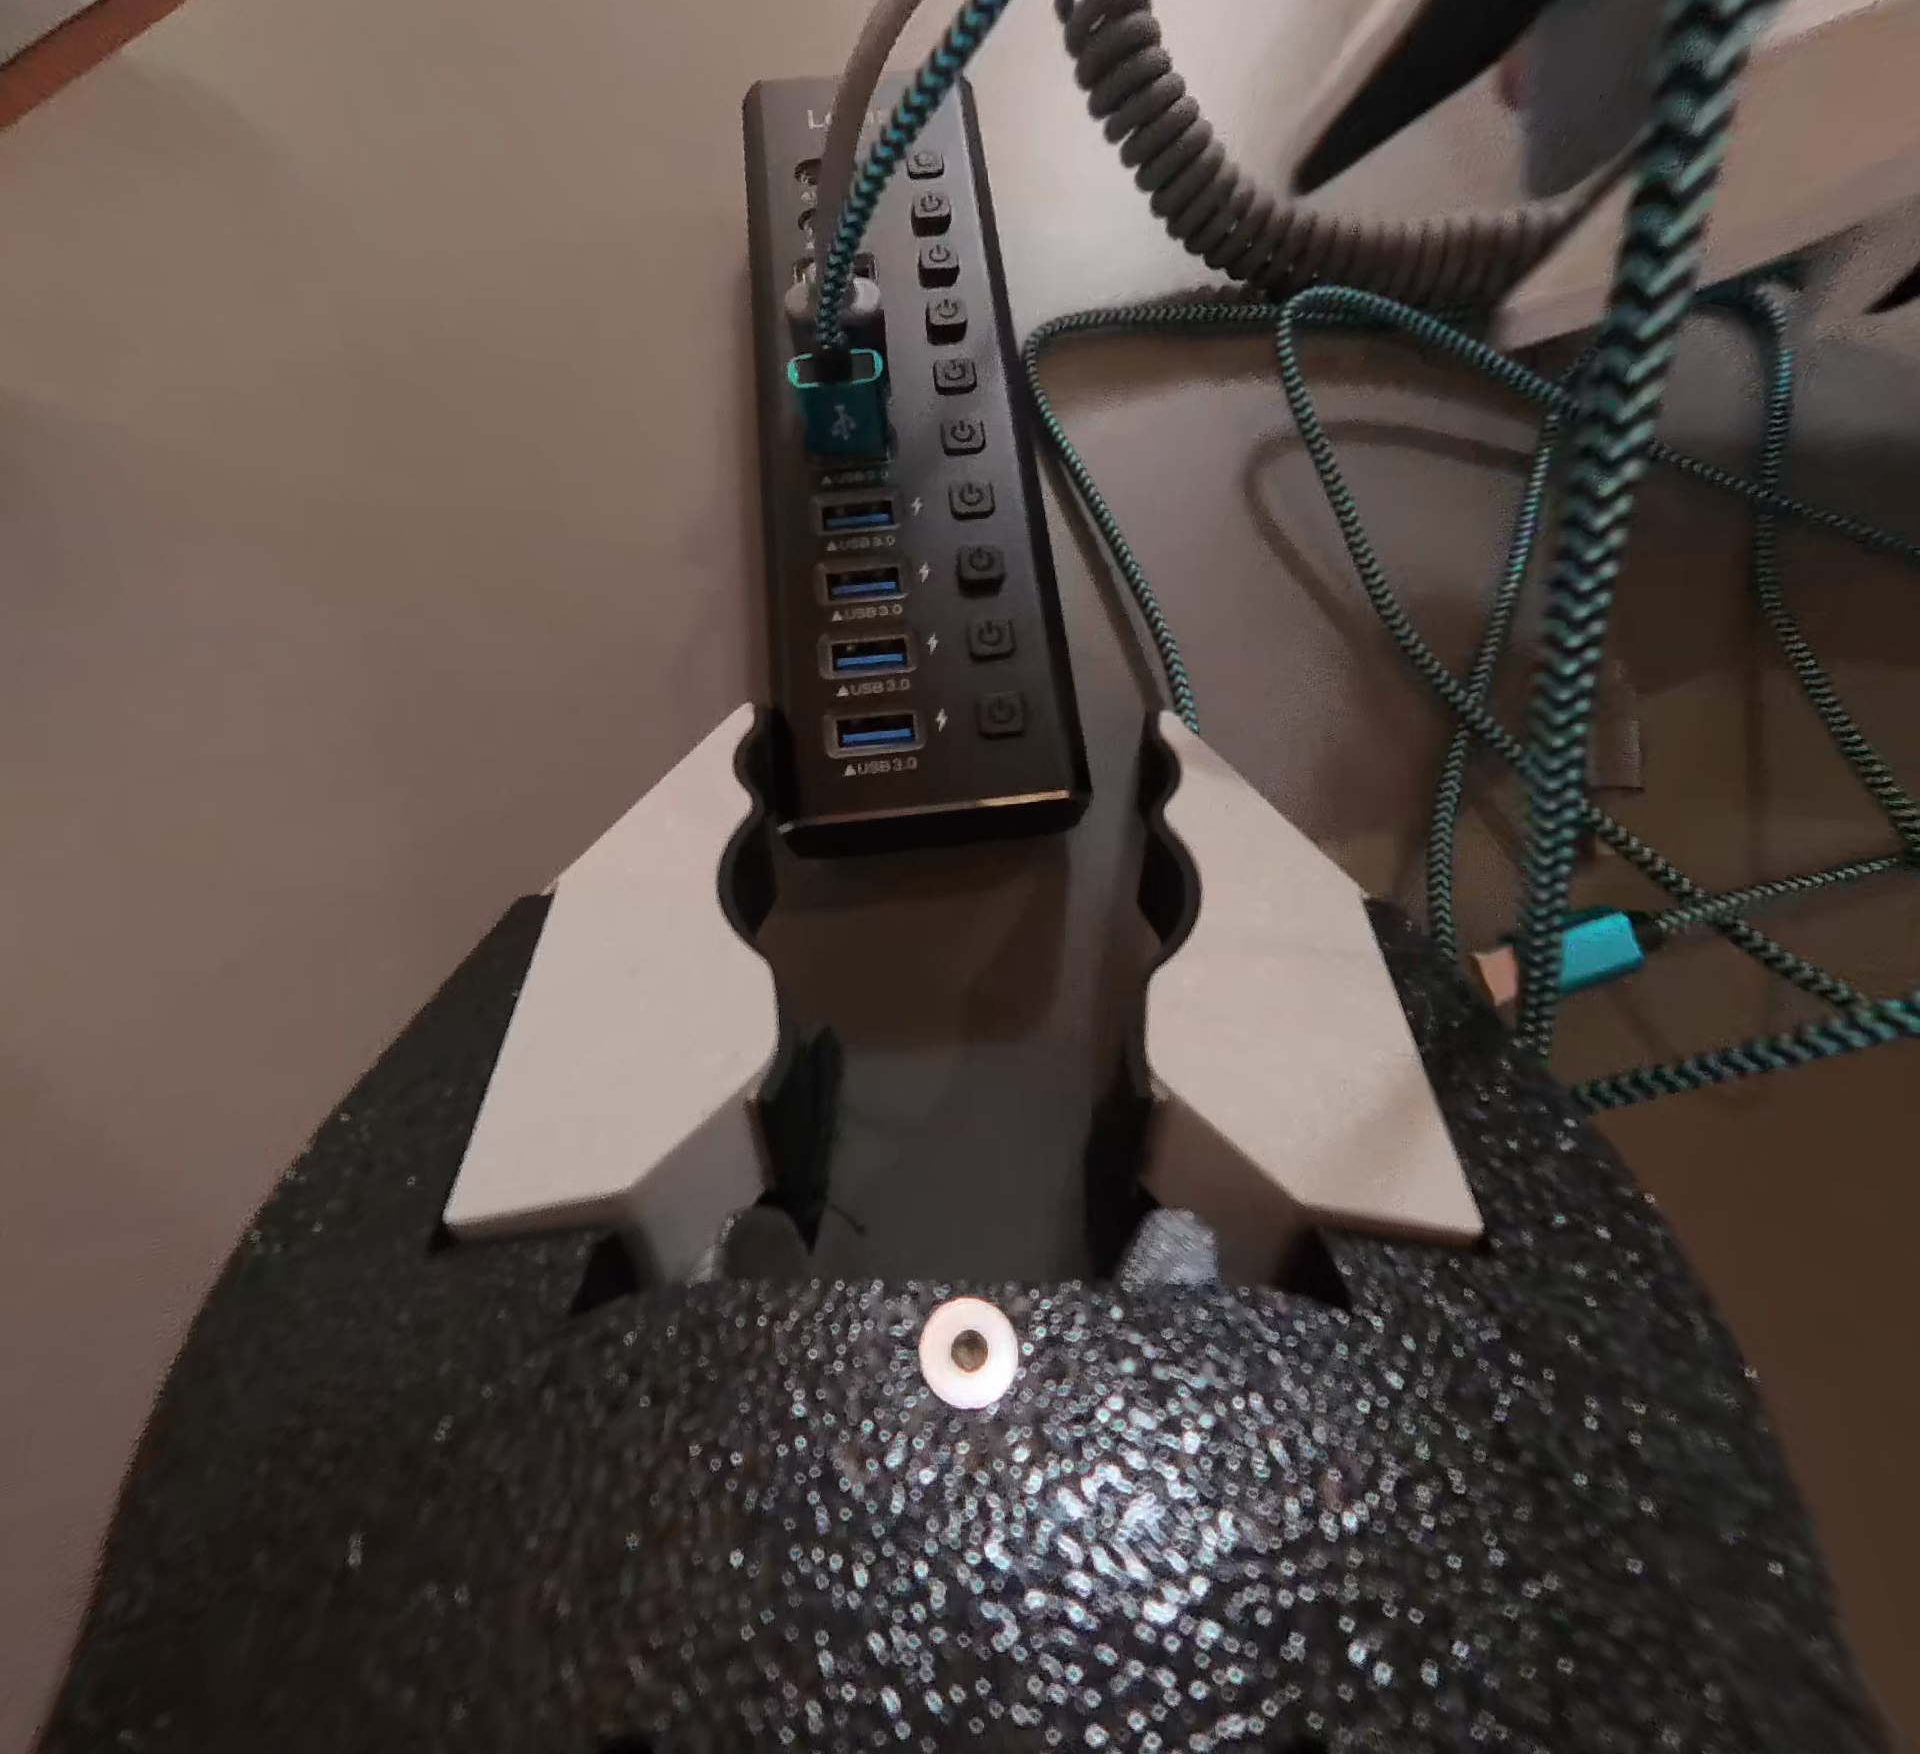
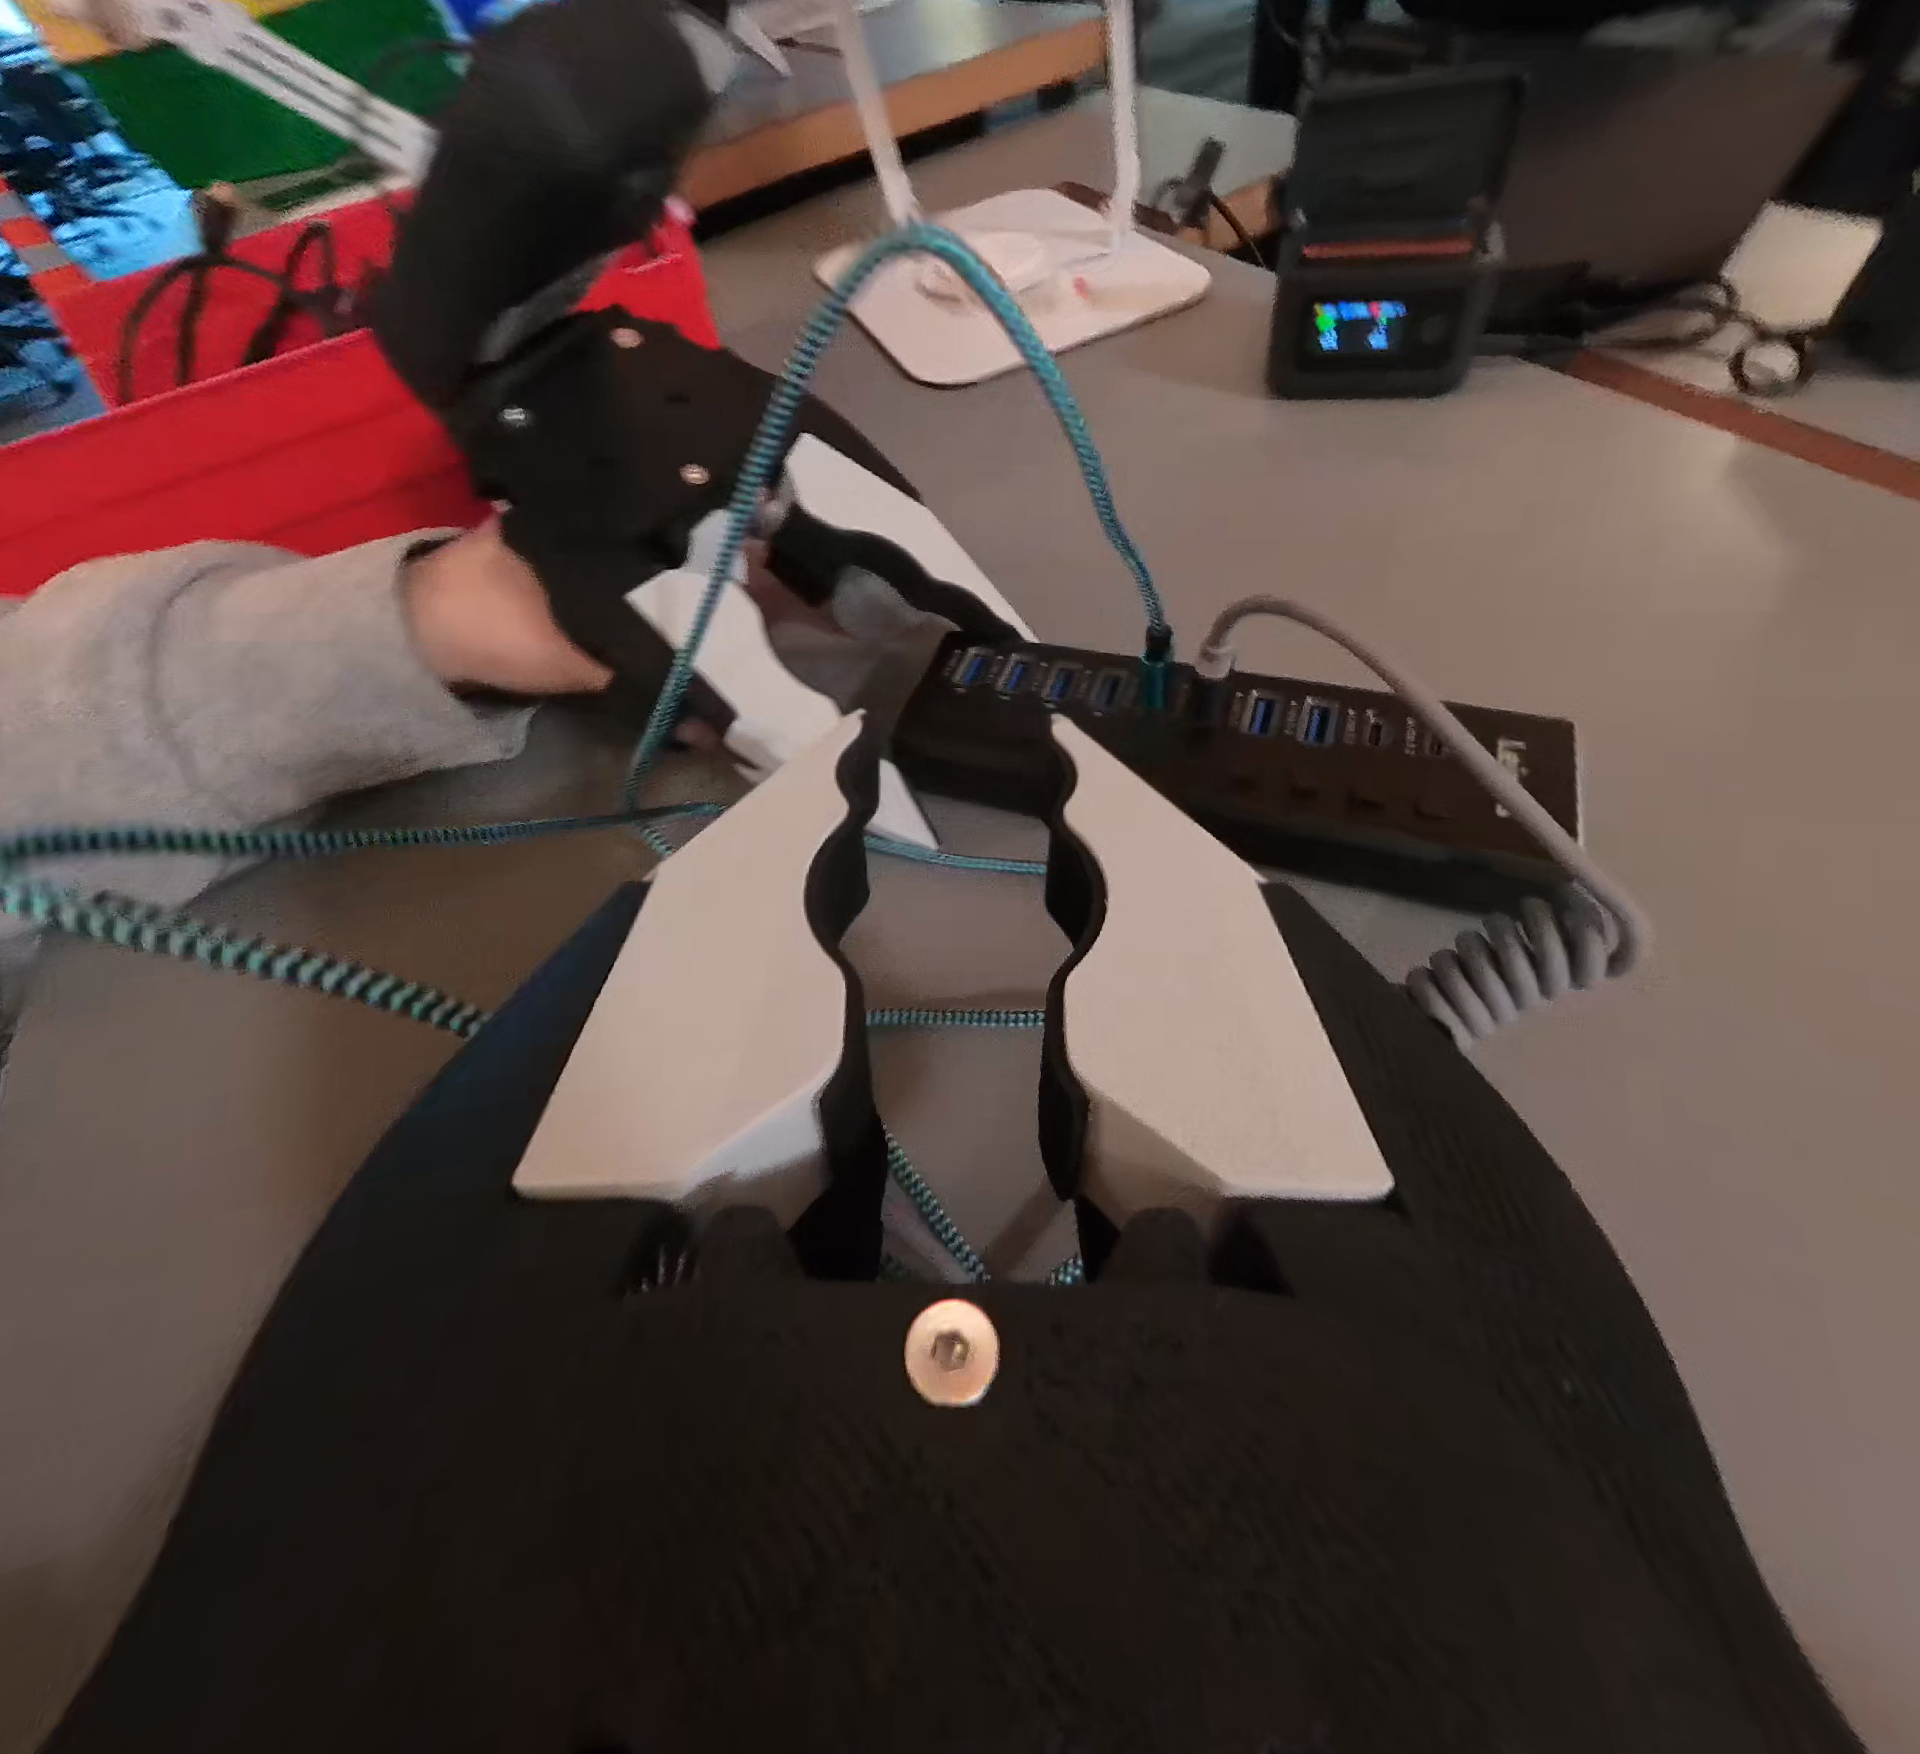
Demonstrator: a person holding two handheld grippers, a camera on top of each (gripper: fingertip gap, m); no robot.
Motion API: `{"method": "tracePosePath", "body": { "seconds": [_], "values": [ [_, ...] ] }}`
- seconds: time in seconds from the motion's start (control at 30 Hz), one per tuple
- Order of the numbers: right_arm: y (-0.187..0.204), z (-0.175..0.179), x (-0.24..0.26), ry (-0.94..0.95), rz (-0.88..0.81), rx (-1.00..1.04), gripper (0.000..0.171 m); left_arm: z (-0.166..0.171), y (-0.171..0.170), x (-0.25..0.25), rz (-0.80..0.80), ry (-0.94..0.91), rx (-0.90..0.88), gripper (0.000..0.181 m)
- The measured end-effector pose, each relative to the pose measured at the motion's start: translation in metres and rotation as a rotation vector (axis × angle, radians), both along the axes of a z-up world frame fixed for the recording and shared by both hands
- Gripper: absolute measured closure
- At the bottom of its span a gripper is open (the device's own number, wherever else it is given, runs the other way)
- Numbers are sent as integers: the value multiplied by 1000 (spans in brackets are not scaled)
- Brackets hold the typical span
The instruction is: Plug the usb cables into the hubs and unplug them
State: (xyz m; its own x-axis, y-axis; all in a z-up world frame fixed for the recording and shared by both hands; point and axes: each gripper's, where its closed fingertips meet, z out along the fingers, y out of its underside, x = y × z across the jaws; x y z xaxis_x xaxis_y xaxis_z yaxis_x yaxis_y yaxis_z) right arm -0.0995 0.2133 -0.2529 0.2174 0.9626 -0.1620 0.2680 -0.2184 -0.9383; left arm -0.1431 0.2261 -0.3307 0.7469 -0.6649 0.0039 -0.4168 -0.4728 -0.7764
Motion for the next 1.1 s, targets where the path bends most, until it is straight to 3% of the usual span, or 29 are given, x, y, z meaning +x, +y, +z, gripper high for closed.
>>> {"method": "tracePosePath", "body": {
  "seconds": [0.03, 0.13, 0.27, 0.4, 0.57, 0.8, 1.0, 1.07, 1.1],
  "values": [
    [-5, 7, 5, 26, 21, 42, 143, 0, 1, -1, 9, 1, 1, 115],
    [0, 39, 21, 146, -40, 226, 142, 1, 2, -2, 12, 20, 15, 122],
    [18, 90, 56, 310, -289, 489, 135, 6, 4, -4, -32, 138, 125, 123],
    [26, 95, 66, 186, -353, 618, 129, 18, 9, -9, -131, 458, 403, 123],
    [31, 70, 35, -222, -85, 499, 117, 29, 12, -10, -236, 830, 705, 123],
    [58, -8, 21, -980, 365, 373, 110, 35, 11, -10, -292, 1018, 865, 123],
    [61, -55, 19, -1179, 589, 368, 108, 40, 3, 2, -366, 1110, 977, 123],
    [65, -65, 22, -1244, 608, 403, 117, 40, 3, 2, -364, 1107, 975, 123],
    [69, -67, 21, -1262, 603, 434, 130, 39, 3, 2, -365, 1097, 971, 123]
  ]
}}
